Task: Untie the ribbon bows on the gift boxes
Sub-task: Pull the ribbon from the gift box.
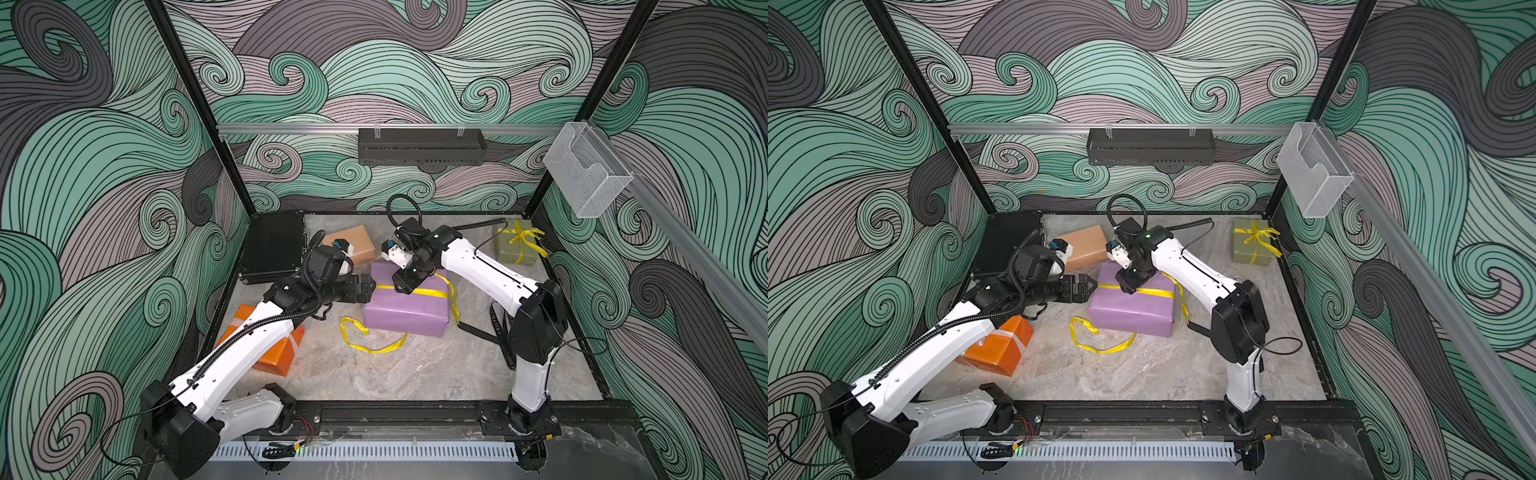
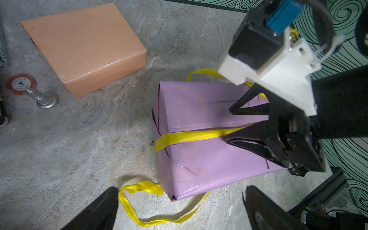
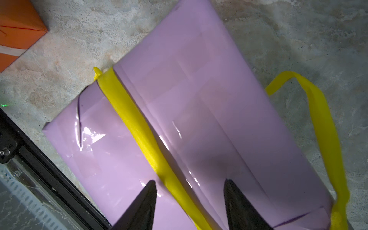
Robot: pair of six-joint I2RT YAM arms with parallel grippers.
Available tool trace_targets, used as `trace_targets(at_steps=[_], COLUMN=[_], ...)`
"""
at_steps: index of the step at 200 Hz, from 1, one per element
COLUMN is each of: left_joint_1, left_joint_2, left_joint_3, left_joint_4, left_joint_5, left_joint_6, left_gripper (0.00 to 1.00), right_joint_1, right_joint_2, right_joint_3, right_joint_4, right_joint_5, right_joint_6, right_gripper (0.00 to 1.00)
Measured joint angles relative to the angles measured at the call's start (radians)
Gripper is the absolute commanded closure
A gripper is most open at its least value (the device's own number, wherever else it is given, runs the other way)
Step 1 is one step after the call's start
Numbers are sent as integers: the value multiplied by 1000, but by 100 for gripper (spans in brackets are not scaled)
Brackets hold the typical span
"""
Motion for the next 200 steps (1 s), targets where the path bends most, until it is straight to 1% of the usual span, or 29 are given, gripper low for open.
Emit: trace_targets(at_steps=[27, 42, 64, 78, 126, 141, 152, 156, 169, 189, 200], left_joint_1=[3, 3, 4, 5, 5, 5, 5, 5, 5, 5, 5], left_joint_2=[0, 0, 0, 1, 2, 2, 2, 2, 2, 2, 2], left_joint_3=[0, 0, 0, 0, 0, 0, 0, 0, 0, 0, 0], left_joint_4=[0, 0, 0, 0, 0, 0, 0, 0, 0, 0, 0], left_joint_5=[3, 4, 6, 7, 10, 11, 11, 11, 11, 11, 12], left_joint_6=[0, 0, 0, 0, 0, 0, 0, 0, 0, 0, 0], left_gripper=[1, 1, 2, 1, 1, 1, 1, 1, 1, 1, 1], right_joint_1=[-2, -2, -2, -2, -2, -2, -2, -2, -2, -1, -1], right_joint_2=[12, 14, 15, 16, 16, 18, 18, 18, 18, 18, 18], right_joint_3=[3, 3, 4, 4, 6, 13, 18, 19, 19, 19, 19], right_joint_4=[-12, -12, -14, -14, -18, -22, -23, -23, -24, -24, -24], right_joint_5=[-16, -20, -24, -24, -23, -24, -24, -24, -27, -38, -43], right_joint_6=[0, 3, 5, 8, 18, 23, 25, 26, 27, 33, 37], right_gripper=[51, 58, 66, 75, 94, 94, 92, 91, 81, 71, 68])
